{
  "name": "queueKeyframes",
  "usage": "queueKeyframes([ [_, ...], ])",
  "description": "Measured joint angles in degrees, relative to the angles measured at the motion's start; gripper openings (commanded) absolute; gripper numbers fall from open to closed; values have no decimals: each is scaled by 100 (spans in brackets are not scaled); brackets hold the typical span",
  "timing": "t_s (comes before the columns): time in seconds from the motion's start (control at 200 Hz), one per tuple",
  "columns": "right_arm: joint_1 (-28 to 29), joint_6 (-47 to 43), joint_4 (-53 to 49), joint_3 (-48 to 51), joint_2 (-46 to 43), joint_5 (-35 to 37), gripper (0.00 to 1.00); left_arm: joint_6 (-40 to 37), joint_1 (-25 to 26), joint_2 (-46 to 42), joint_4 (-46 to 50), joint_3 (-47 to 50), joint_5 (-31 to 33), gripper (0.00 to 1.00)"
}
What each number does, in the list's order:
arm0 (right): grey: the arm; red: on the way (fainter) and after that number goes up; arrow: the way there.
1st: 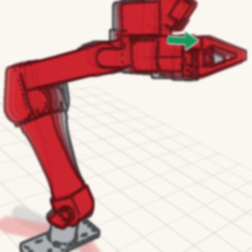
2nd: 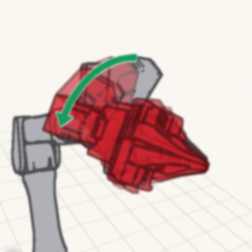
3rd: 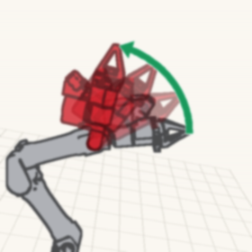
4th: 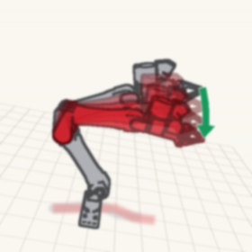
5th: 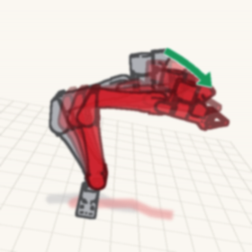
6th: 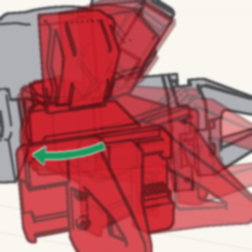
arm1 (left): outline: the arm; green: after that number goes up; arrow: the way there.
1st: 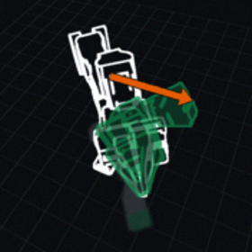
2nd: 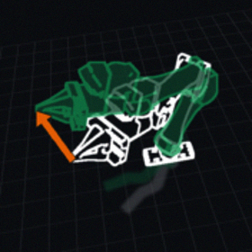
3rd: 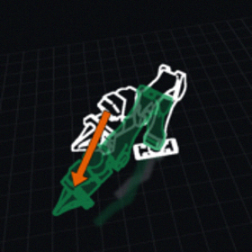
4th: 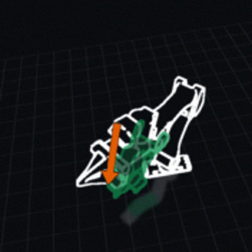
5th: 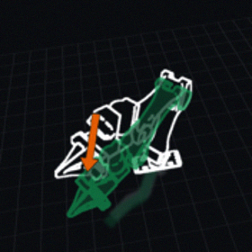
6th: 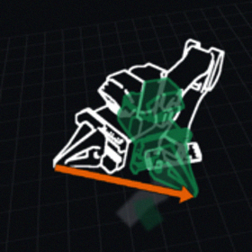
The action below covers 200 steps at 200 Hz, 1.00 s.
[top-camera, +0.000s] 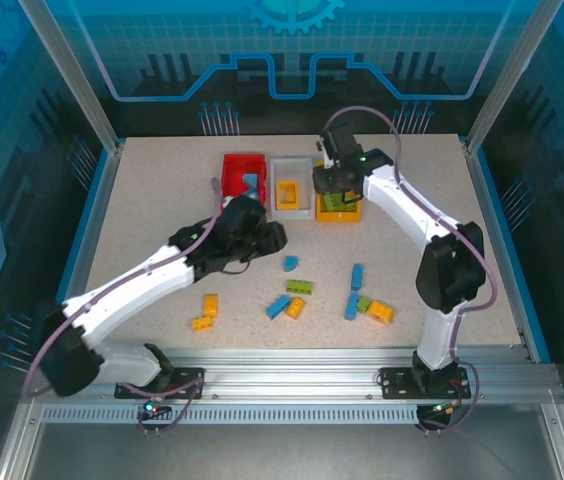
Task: Sort the legos into containers by color
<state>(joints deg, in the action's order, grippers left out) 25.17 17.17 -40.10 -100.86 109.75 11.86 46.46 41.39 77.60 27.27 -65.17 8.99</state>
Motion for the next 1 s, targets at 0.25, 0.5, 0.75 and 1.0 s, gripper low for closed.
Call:
queueKeyframes([
  [0.25,-448,367,-461,-1714,1836,168,33,-413,0,1425,-511,-1088,-476,51],
  [0.5,-586,599,-951,-2485,2634,273,40,-636,0,1917,-573,-1757,-538,51],
  [0.75,-614,684,-1088,-2535,2658,273,58,-647,0,1917,-310,-1827,-479,53],
  [1.0,-479,538,-866,-1886,1982,337,58,-608,0,1668,293,-1582,-302,57],
])
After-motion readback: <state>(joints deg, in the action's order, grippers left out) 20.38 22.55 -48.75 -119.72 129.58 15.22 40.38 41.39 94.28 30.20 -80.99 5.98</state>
